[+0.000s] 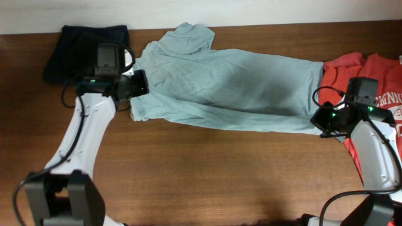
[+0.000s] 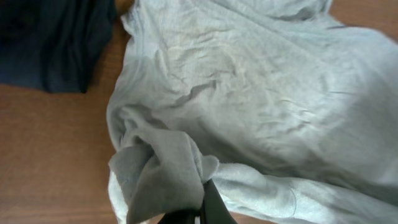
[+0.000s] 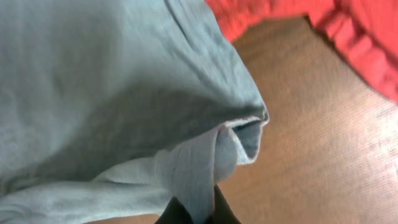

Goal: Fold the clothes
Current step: 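Lift both hem corners and fold them up toward the collar, then lay the folded hem near the top edge and open both grippers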

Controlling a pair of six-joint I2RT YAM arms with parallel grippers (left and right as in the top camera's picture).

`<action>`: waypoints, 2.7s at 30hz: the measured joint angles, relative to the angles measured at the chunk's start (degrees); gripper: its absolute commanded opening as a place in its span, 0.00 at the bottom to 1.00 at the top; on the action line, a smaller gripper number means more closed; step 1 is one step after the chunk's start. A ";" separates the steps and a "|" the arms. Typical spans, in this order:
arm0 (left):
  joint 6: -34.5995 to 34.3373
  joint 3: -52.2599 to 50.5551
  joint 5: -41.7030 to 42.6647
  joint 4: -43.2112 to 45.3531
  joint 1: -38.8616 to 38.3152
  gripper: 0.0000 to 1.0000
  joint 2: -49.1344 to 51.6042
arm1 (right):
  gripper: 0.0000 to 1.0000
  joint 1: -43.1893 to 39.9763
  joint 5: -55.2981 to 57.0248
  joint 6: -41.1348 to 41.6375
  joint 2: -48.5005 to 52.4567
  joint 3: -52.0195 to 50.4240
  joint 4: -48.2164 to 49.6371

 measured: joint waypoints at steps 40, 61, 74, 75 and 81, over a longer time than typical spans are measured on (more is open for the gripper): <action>15.34 0.00 -15.47 22.91 -6.88 0.00 11.39 | 0.04 2.29 8.74 -1.95 14.93 0.02 18.05; 15.17 2.58 -22.08 24.59 -4.52 0.00 17.59 | 0.04 2.29 10.62 -1.92 14.93 0.02 19.54; 14.93 3.17 -20.50 27.34 -4.68 0.55 18.45 | 0.89 2.29 10.91 -1.90 17.66 0.07 23.23; 14.58 3.17 -20.33 27.56 -4.68 0.59 18.56 | 0.96 2.29 11.04 -1.92 17.84 0.07 23.54; 14.53 6.51 -20.04 23.17 -4.68 0.73 18.80 | 0.99 2.29 9.03 -4.96 18.12 3.08 22.58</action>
